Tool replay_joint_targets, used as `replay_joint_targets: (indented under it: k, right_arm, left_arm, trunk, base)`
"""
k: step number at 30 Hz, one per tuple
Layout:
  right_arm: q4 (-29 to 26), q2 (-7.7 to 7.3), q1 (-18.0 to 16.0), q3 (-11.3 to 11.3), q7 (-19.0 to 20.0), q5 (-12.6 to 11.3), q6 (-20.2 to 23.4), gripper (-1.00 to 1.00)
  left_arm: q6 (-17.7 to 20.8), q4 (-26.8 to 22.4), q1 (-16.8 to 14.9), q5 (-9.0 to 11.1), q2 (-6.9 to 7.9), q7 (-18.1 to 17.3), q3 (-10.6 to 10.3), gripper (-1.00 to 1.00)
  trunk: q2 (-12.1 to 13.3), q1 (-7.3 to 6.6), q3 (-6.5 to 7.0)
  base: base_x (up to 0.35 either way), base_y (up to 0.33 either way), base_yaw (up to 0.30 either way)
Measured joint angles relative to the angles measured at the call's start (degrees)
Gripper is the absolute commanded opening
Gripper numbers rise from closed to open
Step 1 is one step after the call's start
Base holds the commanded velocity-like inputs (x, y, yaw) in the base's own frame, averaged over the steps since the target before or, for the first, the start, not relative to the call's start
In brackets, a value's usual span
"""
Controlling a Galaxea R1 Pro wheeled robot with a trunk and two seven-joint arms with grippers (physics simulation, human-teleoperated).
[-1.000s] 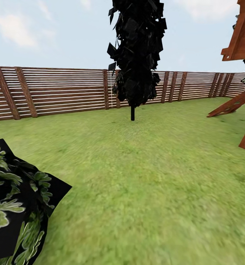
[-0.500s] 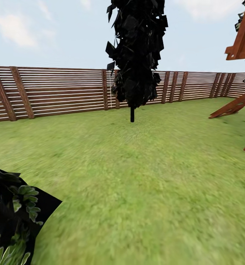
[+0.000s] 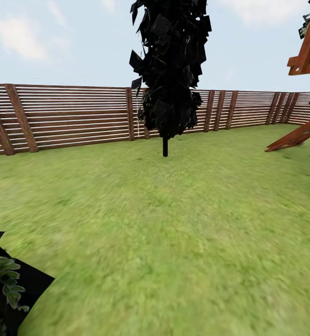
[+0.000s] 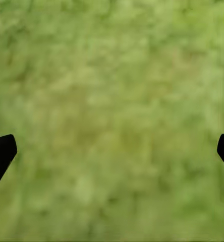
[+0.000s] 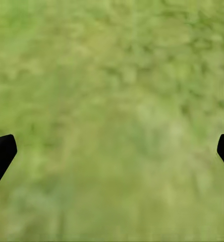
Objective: Pick up the pesticide atomizer in the garden and spray insectifuge to fully cover both potted plants in the garden.
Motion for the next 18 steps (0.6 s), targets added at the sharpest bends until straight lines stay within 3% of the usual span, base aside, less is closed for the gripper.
replay_joint_targets:
  k: [18]
  right_arm:
    - [0.00, 0.01, 0.00, 0.01, 0.16, 0.02, 0.00, 1.00]
  left_arm:
    - [0.00, -0.01, -0.01, 0.00, 0.01, 0.00, 0.00, 1.00]
  trunk:
    - [0.00, 0.00, 0.00]
  base:
    - [0.316, -0.171, 0.000]
